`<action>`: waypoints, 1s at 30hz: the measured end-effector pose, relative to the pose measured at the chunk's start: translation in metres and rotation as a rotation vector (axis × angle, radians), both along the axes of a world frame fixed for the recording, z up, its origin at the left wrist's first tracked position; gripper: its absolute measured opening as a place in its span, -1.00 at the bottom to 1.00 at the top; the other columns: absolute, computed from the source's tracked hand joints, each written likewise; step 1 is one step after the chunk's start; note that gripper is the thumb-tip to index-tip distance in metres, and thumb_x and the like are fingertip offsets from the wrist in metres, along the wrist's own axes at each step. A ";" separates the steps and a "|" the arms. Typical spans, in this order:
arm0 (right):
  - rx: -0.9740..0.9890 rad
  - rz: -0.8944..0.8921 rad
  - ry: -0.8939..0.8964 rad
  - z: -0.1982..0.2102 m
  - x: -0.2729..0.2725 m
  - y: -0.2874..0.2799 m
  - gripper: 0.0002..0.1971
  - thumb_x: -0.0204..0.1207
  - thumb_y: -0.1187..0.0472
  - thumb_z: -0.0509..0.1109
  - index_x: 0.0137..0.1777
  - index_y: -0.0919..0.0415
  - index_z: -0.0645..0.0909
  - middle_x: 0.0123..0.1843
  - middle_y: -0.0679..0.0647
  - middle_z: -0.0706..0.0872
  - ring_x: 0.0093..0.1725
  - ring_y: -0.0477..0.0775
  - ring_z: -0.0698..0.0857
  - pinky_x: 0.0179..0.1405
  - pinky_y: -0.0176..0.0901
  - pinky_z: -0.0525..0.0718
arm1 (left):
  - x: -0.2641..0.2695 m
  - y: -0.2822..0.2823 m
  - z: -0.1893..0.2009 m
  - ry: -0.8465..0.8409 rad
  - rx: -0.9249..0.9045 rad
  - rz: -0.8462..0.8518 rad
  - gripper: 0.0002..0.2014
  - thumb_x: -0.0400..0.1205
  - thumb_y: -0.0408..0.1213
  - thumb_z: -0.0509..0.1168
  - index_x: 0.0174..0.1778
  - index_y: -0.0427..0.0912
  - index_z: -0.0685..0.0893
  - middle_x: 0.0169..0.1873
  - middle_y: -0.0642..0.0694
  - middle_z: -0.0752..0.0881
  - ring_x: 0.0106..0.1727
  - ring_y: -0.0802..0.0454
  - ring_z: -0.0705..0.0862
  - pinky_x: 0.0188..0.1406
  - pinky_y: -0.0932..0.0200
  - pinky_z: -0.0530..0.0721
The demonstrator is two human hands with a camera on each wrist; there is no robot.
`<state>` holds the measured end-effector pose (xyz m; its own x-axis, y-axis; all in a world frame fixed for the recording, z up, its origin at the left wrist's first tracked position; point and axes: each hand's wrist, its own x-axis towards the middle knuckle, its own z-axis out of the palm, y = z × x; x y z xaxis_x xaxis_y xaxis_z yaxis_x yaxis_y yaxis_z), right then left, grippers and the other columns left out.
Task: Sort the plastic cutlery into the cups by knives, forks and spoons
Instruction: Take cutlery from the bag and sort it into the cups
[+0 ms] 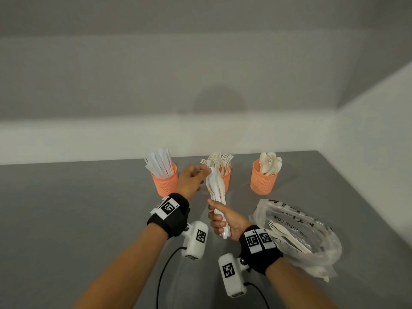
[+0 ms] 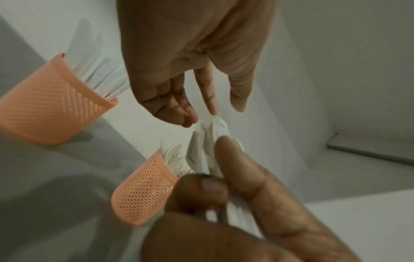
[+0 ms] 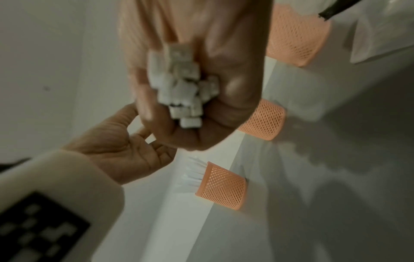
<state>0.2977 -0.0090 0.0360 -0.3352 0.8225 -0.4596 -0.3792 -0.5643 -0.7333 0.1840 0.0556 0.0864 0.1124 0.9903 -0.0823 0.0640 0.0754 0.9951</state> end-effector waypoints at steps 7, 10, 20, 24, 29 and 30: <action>0.088 -0.099 -0.219 0.002 -0.003 -0.003 -0.81 0.57 0.14 0.35 -0.18 0.11 0.39 -0.67 -0.08 0.37 -0.75 -0.18 0.28 -0.77 -0.42 0.29 | 0.004 0.011 0.000 0.115 0.069 0.056 -0.82 0.50 -0.36 0.44 -0.04 -0.31 0.64 -0.38 0.01 0.60 -0.41 0.19 0.52 -0.65 0.59 0.42; 0.132 -0.091 -0.306 0.001 -0.001 -0.004 -0.79 0.55 0.09 0.38 -0.18 0.12 0.41 -0.66 -0.08 0.39 -0.74 -0.17 0.32 -0.75 -0.41 0.33 | 0.004 0.012 0.000 0.160 0.025 0.040 -0.88 0.51 -0.34 0.43 -0.15 -0.26 0.62 -0.39 -0.02 0.62 -0.42 0.16 0.55 -0.66 0.54 0.47; 0.200 -0.306 -0.247 -0.001 0.007 -0.004 -0.79 0.58 0.02 0.32 -0.12 0.17 0.51 -0.58 -0.01 0.45 -0.74 -0.15 0.34 -0.74 -0.38 0.32 | -0.001 0.003 -0.004 -0.076 -0.135 0.066 -0.89 0.64 -0.29 0.26 -0.19 -0.21 0.56 -0.44 -0.05 0.68 -0.41 0.06 0.60 -0.51 0.31 0.65; 0.239 -0.331 -0.294 -0.002 0.006 -0.002 -0.75 0.58 -0.01 0.32 -0.16 0.19 0.54 -0.57 0.03 0.45 -0.74 -0.13 0.35 -0.74 -0.37 0.31 | 0.009 -0.015 -0.011 -0.048 -0.225 -0.004 -0.80 0.67 -0.20 0.23 -0.24 -0.20 0.59 -0.42 -0.04 0.68 -0.38 0.08 0.62 -0.50 0.32 0.63; 0.233 -0.336 -0.332 -0.010 0.011 0.001 -0.69 0.58 -0.07 0.28 -0.17 0.20 0.51 -0.58 0.03 0.49 -0.73 -0.09 0.39 -0.74 -0.37 0.33 | 0.015 -0.015 -0.007 -0.127 -0.137 0.143 -0.76 0.72 -0.29 0.08 -0.22 -0.20 0.57 -0.43 -0.11 0.60 -0.46 0.08 0.62 -0.51 0.29 0.64; 0.243 -0.339 -0.358 -0.013 0.013 0.000 -0.72 0.58 -0.05 0.29 -0.16 0.17 0.50 -0.56 0.03 0.48 -0.72 -0.08 0.38 -0.73 -0.36 0.33 | 0.013 -0.012 -0.003 -0.154 -0.105 0.184 -0.77 0.73 -0.29 0.05 -0.17 -0.22 0.55 -0.48 -0.09 0.52 -0.57 0.14 0.56 -0.60 0.31 0.58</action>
